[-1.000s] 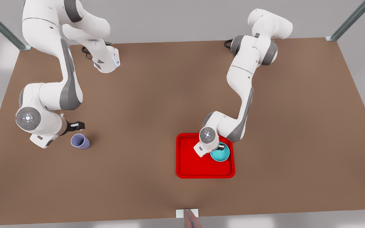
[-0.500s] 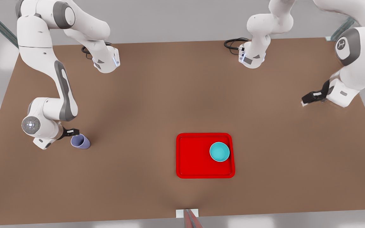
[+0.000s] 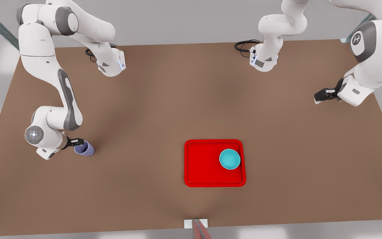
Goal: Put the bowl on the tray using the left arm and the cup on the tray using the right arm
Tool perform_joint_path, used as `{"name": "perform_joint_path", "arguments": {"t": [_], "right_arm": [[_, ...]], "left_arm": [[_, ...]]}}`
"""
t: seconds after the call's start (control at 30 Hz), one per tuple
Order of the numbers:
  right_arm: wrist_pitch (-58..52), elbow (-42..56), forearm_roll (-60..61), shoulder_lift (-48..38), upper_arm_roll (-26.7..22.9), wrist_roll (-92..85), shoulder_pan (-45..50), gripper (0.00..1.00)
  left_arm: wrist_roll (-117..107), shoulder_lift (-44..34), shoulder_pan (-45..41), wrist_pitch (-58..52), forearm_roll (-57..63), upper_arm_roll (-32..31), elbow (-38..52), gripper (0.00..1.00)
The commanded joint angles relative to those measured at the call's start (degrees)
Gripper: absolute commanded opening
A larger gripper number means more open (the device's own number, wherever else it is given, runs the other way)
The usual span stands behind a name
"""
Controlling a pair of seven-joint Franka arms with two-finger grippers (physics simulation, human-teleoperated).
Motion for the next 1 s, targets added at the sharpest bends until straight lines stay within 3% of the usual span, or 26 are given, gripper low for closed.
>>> {"name": "perform_joint_path", "arguments": {"t": [0.0, 0.43, 0.47, 0.53, 0.6, 0.67, 0.97], "right_arm": [[0.0, 0.0, 0.04, 0.21, 0.0, 0.0, 0.0, 1.0], [1.23, 1.58, 0.39, 3.99, 0.0, 0.0, 0.18, 1.0], [1.23, 1.58, 0.39, 4.0, 0.0, 0.0, 0.26, 0.87], [0.97, 1.58, 0.57, 3.82, 0.0, 0.17, 0.18, 0.4], [0.7, 1.58, 0.65, 3.82, 0.09, 0.26, 0.18, 0.26], [0.7, 1.67, 0.66, 4.0, 0.09, 0.53, 0.53, 0.21], [0.79, 1.85, 0.66, 4.61, 0.09, 0.61, 0.7, 0.21]], "left_arm": [[0.0, 0.0, -0.52, 0.01, 0.08, 0.0, 0.09, 1.0], [-0.18, 4.57, -0.52, 0.71, 0.08, 0.0, 0.0, 1.0], [-0.09, 4.57, -0.52, 0.71, 0.08, 0.0, 0.0, 1.0], [-0.18, 4.48, -0.52, 0.71, 0.08, 0.0, 0.09, 1.0], [-0.09, 4.57, -0.6, 0.71, 0.17, 0.0, 0.26, 1.0], [-0.09, 4.57, -0.61, 0.8, 0.17, 0.0, 0.26, 1.0], [-0.18, 5.1, -1.48, 0.53, 0.08, -0.61, 2.11, 1.0]]}}
